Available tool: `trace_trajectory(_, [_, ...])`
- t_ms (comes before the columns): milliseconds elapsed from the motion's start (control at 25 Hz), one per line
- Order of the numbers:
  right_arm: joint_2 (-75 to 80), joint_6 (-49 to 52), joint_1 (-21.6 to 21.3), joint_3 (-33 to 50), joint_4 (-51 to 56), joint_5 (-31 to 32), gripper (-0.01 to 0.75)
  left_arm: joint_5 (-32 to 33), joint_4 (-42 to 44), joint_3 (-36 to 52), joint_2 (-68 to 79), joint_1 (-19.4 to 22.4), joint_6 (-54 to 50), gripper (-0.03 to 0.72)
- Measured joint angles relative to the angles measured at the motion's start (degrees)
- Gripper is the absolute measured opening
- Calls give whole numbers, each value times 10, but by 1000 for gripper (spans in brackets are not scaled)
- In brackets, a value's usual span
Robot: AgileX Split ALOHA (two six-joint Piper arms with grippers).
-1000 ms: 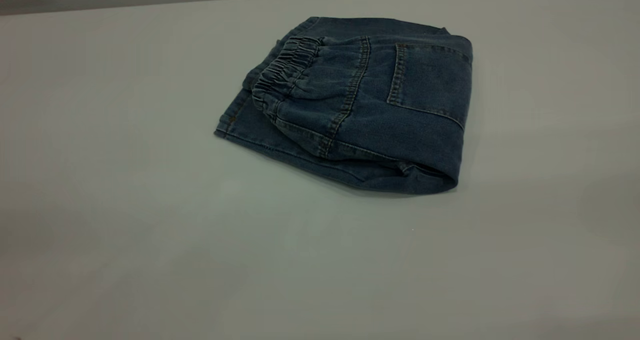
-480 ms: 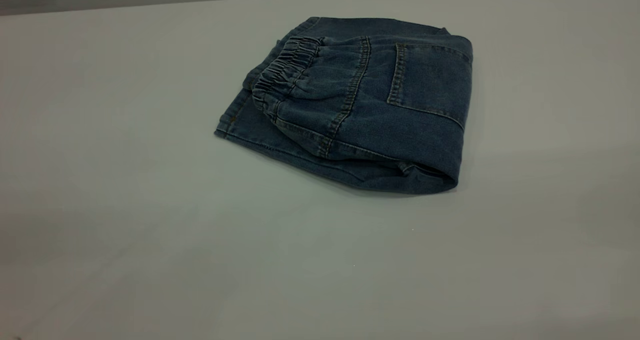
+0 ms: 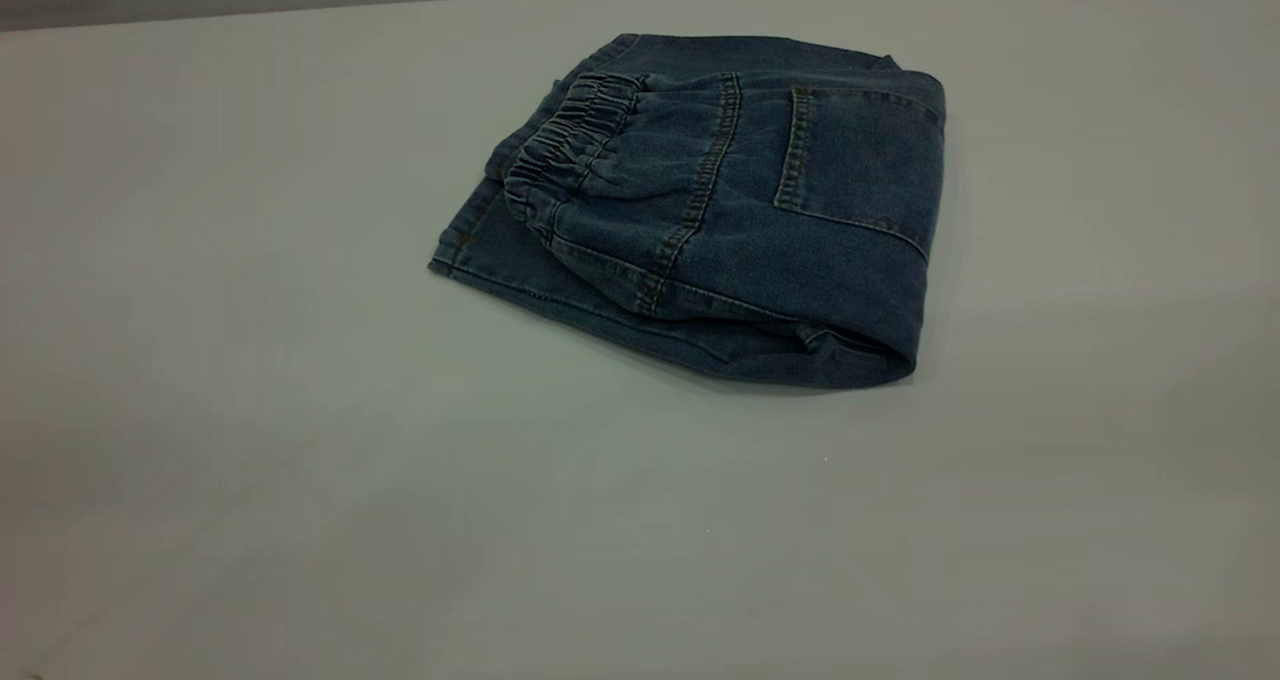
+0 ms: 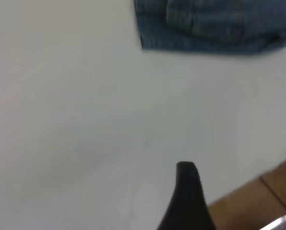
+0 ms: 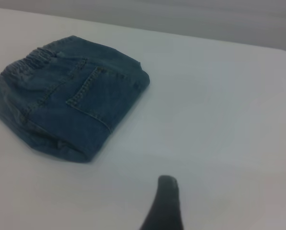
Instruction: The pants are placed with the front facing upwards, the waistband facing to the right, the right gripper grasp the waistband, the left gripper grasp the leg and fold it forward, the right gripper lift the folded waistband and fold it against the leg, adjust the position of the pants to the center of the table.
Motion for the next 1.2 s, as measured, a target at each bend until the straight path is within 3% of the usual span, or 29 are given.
trace_trajectory(1200, [-5,1,0,0,1,2,554,3,-16,3,-84,1,40,482])
